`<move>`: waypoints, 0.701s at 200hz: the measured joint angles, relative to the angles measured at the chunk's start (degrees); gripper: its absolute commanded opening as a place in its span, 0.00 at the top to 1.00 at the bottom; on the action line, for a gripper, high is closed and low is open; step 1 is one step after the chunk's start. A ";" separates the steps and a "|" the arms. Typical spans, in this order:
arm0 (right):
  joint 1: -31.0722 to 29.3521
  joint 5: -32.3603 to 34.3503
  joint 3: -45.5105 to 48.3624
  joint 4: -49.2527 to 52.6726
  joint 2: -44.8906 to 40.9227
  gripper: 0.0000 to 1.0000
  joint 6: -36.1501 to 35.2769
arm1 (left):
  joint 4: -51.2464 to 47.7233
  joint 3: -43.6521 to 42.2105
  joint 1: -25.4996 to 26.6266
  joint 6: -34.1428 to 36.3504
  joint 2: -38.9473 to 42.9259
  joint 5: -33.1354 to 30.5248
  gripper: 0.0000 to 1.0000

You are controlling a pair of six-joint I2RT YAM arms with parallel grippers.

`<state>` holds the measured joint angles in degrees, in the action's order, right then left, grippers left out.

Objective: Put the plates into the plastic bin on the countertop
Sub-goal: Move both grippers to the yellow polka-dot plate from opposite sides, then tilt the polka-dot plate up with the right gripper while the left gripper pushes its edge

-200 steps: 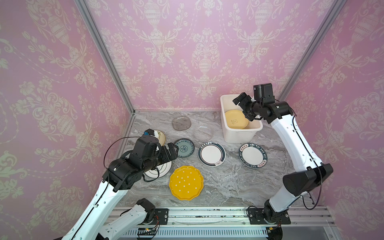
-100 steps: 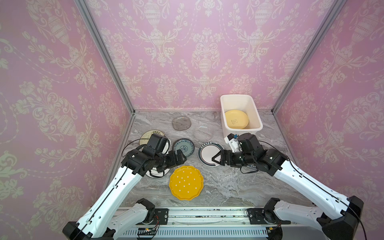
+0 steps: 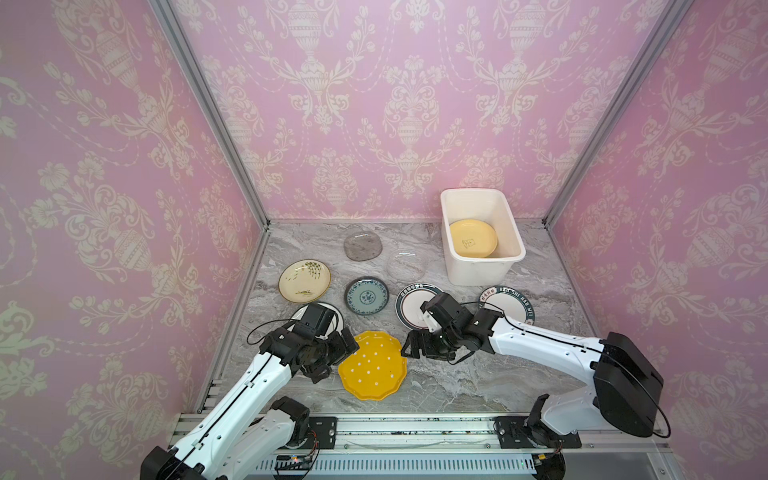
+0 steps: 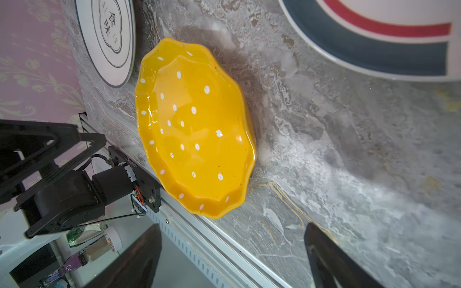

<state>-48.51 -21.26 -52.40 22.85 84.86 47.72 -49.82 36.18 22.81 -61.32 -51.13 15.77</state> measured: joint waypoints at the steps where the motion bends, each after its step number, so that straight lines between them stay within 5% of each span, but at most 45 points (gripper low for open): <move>1: 0.00 -0.04 -0.15 0.00 0.26 0.10 0.00 | 0.15 -0.24 -0.09 -0.22 -0.04 0.04 0.01; 140: 2.05 -10.27 -4.07 -6.73 15.47 0.10 2.16 | 14.69 -7.85 -2.51 -10.71 -6.45 2.82 0.01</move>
<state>-46.46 -31.53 -56.47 16.12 100.33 49.89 -35.14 28.34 20.29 -72.03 -57.58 18.59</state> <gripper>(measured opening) 0.907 0.993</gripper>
